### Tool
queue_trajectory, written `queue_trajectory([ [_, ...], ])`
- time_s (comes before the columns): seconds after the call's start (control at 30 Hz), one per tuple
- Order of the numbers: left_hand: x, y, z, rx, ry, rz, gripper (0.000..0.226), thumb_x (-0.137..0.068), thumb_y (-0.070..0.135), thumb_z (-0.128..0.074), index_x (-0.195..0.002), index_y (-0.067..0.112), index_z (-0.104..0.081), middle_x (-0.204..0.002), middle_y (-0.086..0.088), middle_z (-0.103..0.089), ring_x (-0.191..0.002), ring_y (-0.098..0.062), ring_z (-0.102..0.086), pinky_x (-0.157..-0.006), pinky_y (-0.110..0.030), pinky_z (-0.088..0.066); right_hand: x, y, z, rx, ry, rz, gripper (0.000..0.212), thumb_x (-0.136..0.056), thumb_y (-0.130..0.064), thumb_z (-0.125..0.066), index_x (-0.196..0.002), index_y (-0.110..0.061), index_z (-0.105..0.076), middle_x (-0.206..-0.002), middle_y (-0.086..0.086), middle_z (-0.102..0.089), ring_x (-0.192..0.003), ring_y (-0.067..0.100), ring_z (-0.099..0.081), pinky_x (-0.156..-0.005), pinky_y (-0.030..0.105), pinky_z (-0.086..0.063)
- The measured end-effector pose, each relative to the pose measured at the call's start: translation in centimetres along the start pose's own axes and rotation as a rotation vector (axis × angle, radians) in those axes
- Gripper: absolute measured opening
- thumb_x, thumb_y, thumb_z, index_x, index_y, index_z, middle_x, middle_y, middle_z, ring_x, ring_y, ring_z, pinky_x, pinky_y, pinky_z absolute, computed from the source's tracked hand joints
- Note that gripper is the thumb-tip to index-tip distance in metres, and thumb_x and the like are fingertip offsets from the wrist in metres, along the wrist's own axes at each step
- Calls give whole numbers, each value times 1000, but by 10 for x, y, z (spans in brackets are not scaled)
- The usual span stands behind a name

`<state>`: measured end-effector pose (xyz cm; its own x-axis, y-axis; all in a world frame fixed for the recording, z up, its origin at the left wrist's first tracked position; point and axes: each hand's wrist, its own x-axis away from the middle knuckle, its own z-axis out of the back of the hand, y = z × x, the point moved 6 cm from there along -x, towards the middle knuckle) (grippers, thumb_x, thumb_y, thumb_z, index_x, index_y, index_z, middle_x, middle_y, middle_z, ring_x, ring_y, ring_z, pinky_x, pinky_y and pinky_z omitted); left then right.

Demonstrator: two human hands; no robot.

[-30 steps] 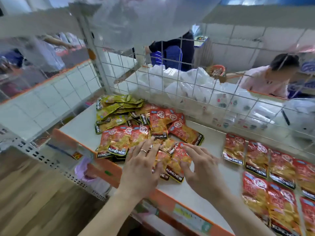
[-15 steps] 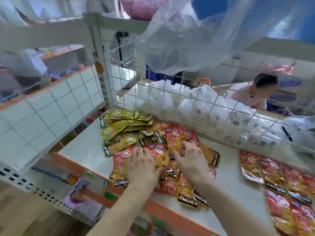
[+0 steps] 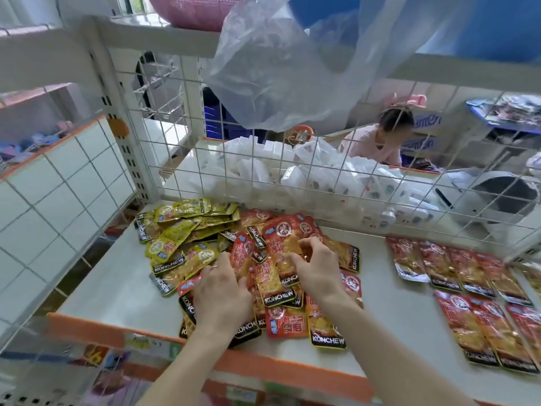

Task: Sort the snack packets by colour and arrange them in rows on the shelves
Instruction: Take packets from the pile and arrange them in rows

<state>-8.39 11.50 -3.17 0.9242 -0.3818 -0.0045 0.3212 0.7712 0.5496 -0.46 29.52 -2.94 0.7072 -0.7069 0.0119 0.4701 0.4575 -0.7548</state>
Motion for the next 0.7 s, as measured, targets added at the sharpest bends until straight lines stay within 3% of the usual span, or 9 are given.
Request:
queue_trajectory([
  [0.13,6,1,7,224,72,-18,17,-99,26,-54,-113,17,-53,-89,2,-62,-84,-24,-58,-80,-47,-49,11,2,14,-194,12,-36,15,-92,-21,-69,-106,-18,-64,-96,-5,-66,-90,10,-63,-82,23,-53],
  [0.27,23,23,16,511,19,12,5,-100,24,-57,-98,20,-55,-80,2,-65,-71,-16,-61,-57,-19,-47,26,12,38,-457,3,-99,13,-88,-17,-74,-96,-20,-64,-93,3,-72,-91,21,-69,-85,30,-56],
  [0.4,39,53,5,730,-86,60,7,-97,23,-62,-92,18,-62,-87,-9,-71,-85,-33,-65,-70,-36,-51,45,38,71,-599,-6,-164,16,-86,-15,-75,-99,-15,-66,-94,11,-74,-93,29,-71,-86,38,-57],
  [0.53,58,83,-22,778,-165,119,4,-95,23,-65,-93,20,-67,-90,-4,-72,-88,-26,-68,-72,-34,-51,62,69,115,-650,3,-187,13,-88,-9,-72,-99,-13,-65,-94,11,-75,-94,30,-71,-83,35,-56],
  [0.63,72,105,-46,784,-200,145,1,-94,22,-67,-93,22,-67,-93,-5,-71,-90,-26,-67,-79,-41,-54,72,93,145,-680,-21,-197,17,-90,-8,-69,-106,-14,-65,-93,3,-77,-93,23,-72,-87,36,-58],
  [0.7,82,123,-61,811,-213,157,8,-94,17,-67,-101,20,-67,-92,-3,-73,-89,-25,-69,-76,-38,-55,79,110,164,-701,-32,-203,20,-91,-7,-68,-109,-15,-65,-93,0,-77,-92,19,-73,-82,30,-58],
])
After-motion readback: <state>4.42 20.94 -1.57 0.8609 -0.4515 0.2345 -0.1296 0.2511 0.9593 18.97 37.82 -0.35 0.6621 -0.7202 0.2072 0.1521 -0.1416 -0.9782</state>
